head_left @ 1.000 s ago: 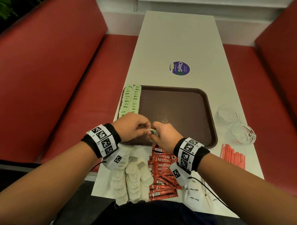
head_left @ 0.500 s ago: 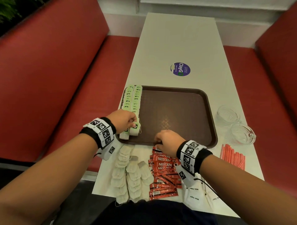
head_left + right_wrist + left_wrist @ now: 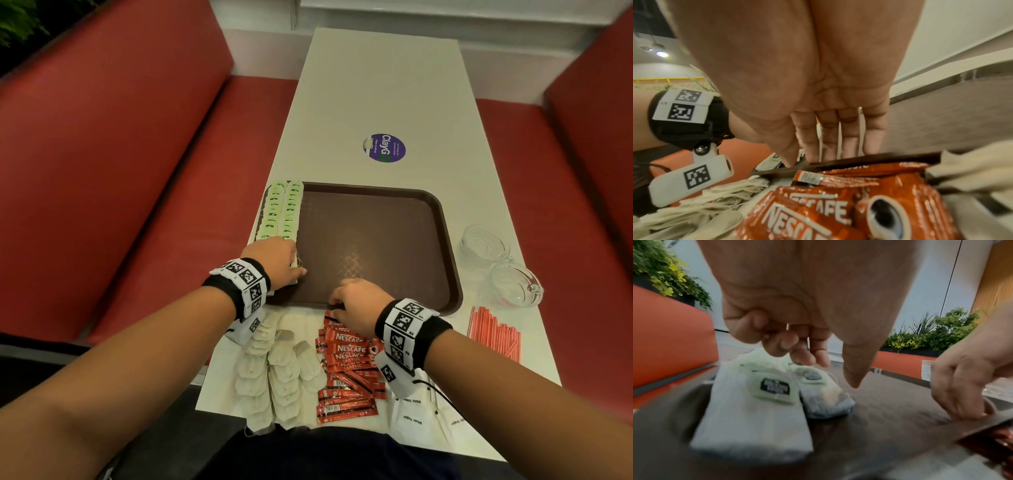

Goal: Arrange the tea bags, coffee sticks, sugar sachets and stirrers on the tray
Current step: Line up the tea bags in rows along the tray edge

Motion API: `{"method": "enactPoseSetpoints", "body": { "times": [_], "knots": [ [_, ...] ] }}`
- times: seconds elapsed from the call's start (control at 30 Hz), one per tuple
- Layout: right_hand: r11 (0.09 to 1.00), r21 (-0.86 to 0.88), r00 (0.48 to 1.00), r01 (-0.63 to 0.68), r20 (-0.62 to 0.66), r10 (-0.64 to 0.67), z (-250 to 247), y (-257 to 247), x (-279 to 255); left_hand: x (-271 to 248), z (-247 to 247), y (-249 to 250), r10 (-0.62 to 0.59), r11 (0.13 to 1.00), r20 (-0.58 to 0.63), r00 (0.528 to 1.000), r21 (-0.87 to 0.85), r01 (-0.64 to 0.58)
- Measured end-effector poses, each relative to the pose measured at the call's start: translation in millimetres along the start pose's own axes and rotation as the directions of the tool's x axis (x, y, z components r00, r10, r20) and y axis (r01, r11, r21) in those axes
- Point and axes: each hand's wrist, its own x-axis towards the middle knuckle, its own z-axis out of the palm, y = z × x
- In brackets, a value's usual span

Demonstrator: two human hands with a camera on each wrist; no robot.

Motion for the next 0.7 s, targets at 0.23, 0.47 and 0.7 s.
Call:
{"method": "enactPoseSetpoints", "body": {
  "times": [0.23, 0.47, 0.7],
  "knots": [
    [1.000, -0.029, 1.000, 0.000, 0.016, 0.001, 0.7, -2.8, -3.6, -1.5, -3.9, 1.2, -0.050, 0.998, 0.069, 0.996, 0.031, 0.048],
    [0.984, -0.087, 0.986, 0.157, -0.050, -0.162, 8.9, -25.4, -19.1, -75.7, -10.2, -2.4, 0.216, 0.944, -0.129, 0.968, -0.224, -0.240],
    [0.860, -0.127, 0.865, 0.493, 0.179, -0.469, 24.6, -64.5, -33.1, -173.5, 44.7, -20.9, 0.523, 0.830, -0.056, 0.850, -0.191, -0.524]
  ]
}}
